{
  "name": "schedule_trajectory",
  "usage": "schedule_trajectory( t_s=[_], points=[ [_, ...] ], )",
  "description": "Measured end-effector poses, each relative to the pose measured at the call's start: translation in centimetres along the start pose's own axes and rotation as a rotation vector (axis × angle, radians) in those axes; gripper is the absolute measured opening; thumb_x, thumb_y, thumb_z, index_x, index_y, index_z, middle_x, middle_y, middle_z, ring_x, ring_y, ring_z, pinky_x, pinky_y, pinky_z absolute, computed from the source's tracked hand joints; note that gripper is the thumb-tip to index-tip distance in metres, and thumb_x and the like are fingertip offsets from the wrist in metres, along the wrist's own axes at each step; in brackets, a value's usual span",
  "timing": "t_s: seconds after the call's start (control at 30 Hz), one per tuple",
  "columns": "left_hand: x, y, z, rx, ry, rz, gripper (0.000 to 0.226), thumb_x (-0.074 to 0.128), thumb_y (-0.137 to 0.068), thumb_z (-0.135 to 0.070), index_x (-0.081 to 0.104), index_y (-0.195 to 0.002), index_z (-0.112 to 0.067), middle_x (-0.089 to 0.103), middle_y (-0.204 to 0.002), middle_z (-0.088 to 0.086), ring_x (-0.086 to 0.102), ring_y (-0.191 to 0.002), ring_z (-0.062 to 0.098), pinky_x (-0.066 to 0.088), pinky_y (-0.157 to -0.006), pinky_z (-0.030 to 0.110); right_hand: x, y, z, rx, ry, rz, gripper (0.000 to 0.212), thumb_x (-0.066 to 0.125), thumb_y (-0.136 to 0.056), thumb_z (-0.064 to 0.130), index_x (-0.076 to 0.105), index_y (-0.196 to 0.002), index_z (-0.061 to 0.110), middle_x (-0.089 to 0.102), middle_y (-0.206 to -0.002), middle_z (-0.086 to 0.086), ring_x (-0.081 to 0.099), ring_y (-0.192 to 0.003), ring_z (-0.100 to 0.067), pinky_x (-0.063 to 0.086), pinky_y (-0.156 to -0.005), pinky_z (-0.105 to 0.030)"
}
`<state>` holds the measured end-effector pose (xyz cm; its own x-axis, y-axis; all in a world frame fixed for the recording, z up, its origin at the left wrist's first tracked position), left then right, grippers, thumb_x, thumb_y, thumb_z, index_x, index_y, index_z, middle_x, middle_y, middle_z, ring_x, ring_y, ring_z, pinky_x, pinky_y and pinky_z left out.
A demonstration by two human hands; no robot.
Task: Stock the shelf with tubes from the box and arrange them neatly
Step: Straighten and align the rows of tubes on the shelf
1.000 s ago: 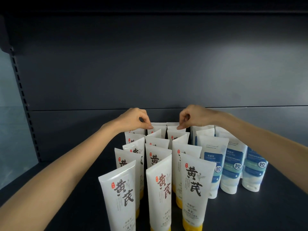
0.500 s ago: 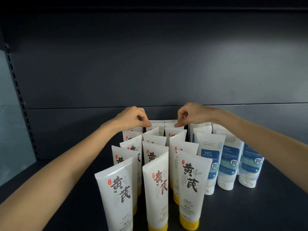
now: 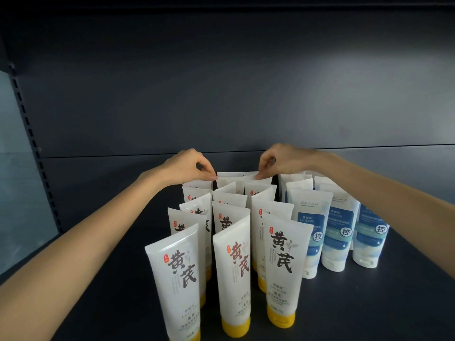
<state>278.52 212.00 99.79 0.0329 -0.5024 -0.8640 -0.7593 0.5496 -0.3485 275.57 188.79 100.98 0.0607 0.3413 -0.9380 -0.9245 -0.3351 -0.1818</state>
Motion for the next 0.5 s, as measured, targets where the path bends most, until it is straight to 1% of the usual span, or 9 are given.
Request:
schedule_trajectory(
  t_s=[0.07,0.13,0.23,0.3,0.33,0.4,0.43,0.47,0.5],
  points=[
    [-0.8,0.4,0.0,0.009,0.015,-0.019,0.003,0.074,-0.078,-0.035,0.071,-0.077,-0.036,0.062,-0.085,-0.016,0.057,-0.082,0.000,0.043,-0.077,0.027,-0.3,-0.1,0.6,-0.032,-0.008,-0.031,0.015,0.071,-0.081,0.040,0.066,-0.080,0.025,0.064,-0.084,0.012,0.056,-0.081,-0.004,0.041,-0.069,-0.017],
    [-1.5,0.8,-0.1,0.004,0.043,-0.024,0.004,0.075,-0.075,-0.037,0.072,-0.078,-0.034,0.062,-0.086,-0.013,0.057,-0.081,0.001,0.040,-0.075,0.022,-0.5,-0.2,1.7,-0.082,-0.038,-0.039,0.017,0.070,-0.081,0.043,0.068,-0.082,0.025,0.067,-0.084,0.012,0.058,-0.080,-0.004,0.042,-0.069,-0.014],
    [-2.3,2.0,-0.3,-0.031,0.083,0.051,0.026,0.071,-0.065,-0.049,0.075,-0.081,-0.030,0.065,-0.091,-0.010,0.060,-0.088,0.002,0.045,-0.081,0.021,-0.2,-0.2,3.8,-0.163,-0.137,0.016,0.019,0.069,-0.082,0.042,0.072,-0.086,0.024,0.070,-0.085,0.013,0.060,-0.077,0.004,0.043,-0.066,-0.004],
    [-2.7,2.9,-0.2,-0.051,0.106,0.101,0.031,0.070,-0.061,-0.052,0.076,-0.082,-0.029,0.066,-0.091,-0.013,0.061,-0.087,-0.002,0.045,-0.083,0.019,0.4,-0.3,4.8,-0.202,-0.149,0.078,0.012,0.070,-0.082,0.038,0.073,-0.085,0.027,0.070,-0.084,0.013,0.057,-0.072,0.007,0.041,-0.064,-0.004],
    [-2.8,3.3,0.0,-0.062,0.116,0.123,0.030,0.070,-0.062,-0.051,0.076,-0.081,-0.029,0.066,-0.090,-0.015,0.061,-0.085,-0.005,0.044,-0.082,0.018,0.8,-0.4,5.2,-0.214,-0.134,0.100,0.009,0.070,-0.082,0.038,0.073,-0.084,0.029,0.070,-0.084,0.009,0.055,-0.070,0.005,0.040,-0.064,-0.007],
    [-3.0,4.0,0.5,-0.087,0.115,0.162,0.028,0.070,-0.063,-0.050,0.075,-0.082,-0.029,0.066,-0.091,-0.015,0.060,-0.086,-0.004,0.042,-0.081,0.017,1.5,-0.6,5.7,-0.234,-0.091,0.117,0.013,0.070,-0.081,0.038,0.074,-0.087,0.027,0.067,-0.086,-0.002,0.049,-0.067,0.002,0.038,-0.064,-0.012],
    [-3.0,4.3,0.8,-0.098,0.109,0.178,0.029,0.070,-0.063,-0.049,0.075,-0.083,-0.029,0.065,-0.093,-0.013,0.059,-0.087,-0.003,0.042,-0.081,0.017,1.8,-0.6,5.9,-0.238,-0.074,0.115,0.016,0.070,-0.081,0.038,0.074,-0.089,0.025,0.064,-0.081,0.000,0.048,-0.065,0.003,0.037,-0.061,-0.010],
    [-2.9,4.6,1.0,-0.105,0.107,0.188,0.029,0.070,-0.063,-0.049,0.075,-0.084,-0.029,0.064,-0.093,-0.011,0.058,-0.086,-0.002,0.041,-0.079,0.016,1.9,-0.6,6.0,-0.238,-0.060,0.110,0.018,0.071,-0.081,0.038,0.074,-0.090,0.022,0.059,-0.075,0.005,0.047,-0.063,0.005,0.037,-0.059,-0.008],
    [-2.9,4.8,1.1,-0.105,0.109,0.191,0.028,0.071,-0.064,-0.047,0.075,-0.084,-0.028,0.064,-0.093,-0.009,0.057,-0.082,-0.004,0.040,-0.075,0.012,2.0,-0.6,6.1,-0.233,-0.045,0.103,0.019,0.071,-0.081,0.037,0.074,-0.091,0.020,0.055,-0.073,0.009,0.047,-0.062,0.008,0.036,-0.057,-0.006]
  ],
)
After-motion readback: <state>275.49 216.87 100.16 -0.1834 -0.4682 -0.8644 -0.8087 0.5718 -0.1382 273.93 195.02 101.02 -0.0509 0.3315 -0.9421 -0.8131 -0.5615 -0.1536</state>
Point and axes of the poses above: each hand's wrist, its own y-axis away from the middle knuckle, its own x-axis out of the palm, z = x × y, the point moved 3 cm from there along -y, towards the middle knuckle
